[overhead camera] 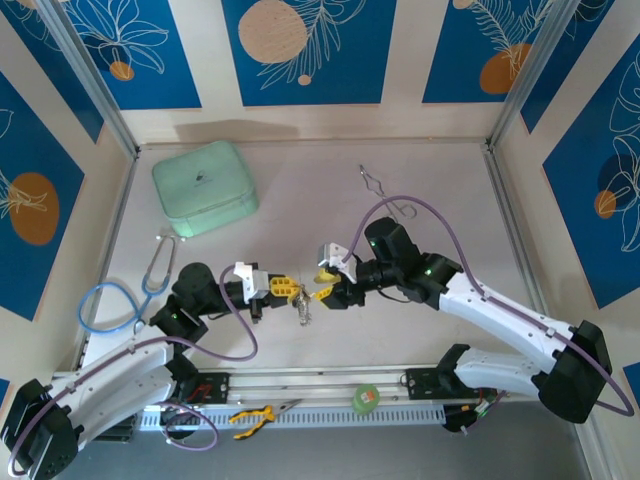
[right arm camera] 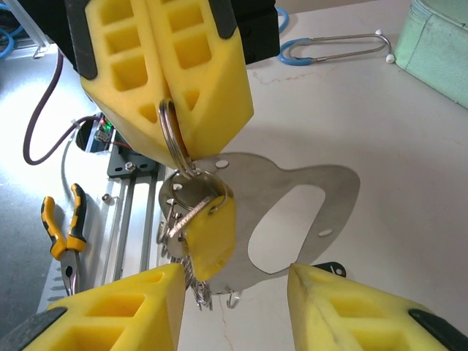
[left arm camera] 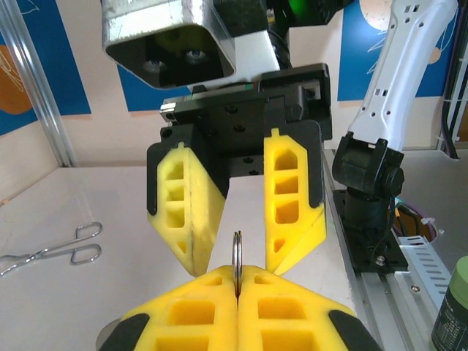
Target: Put the keys on the keyring
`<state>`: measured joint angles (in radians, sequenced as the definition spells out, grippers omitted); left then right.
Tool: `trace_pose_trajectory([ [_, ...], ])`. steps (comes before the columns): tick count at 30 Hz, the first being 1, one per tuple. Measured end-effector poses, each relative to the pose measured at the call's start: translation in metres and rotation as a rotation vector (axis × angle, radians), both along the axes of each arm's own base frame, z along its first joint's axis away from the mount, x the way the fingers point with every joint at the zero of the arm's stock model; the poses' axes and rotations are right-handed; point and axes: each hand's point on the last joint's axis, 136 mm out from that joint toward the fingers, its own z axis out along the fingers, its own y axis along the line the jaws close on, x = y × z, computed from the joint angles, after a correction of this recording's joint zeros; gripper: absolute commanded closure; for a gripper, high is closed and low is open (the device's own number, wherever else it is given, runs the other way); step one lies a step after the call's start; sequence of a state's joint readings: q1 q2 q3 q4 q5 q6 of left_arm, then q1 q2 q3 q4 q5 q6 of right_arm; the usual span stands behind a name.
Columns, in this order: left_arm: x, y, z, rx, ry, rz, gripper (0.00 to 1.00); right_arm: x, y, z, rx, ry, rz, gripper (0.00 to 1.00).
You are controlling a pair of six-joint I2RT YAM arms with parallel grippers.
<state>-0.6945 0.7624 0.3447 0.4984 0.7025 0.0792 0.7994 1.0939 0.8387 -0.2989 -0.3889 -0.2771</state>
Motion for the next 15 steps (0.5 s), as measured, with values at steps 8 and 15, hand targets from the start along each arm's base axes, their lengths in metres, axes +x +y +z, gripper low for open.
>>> trace_pose_trajectory([
  [8,0.000,0.000,0.004,-0.012,-0.011,0.000,1.00,0.000,0.008,-0.003,0.010,-0.010,0.004,0.57],
  [15,0.000,0.000,0.004,-0.012,-0.010,0.000,1.00,0.003,0.016,-0.006,0.021,-0.013,0.012,0.63],
])
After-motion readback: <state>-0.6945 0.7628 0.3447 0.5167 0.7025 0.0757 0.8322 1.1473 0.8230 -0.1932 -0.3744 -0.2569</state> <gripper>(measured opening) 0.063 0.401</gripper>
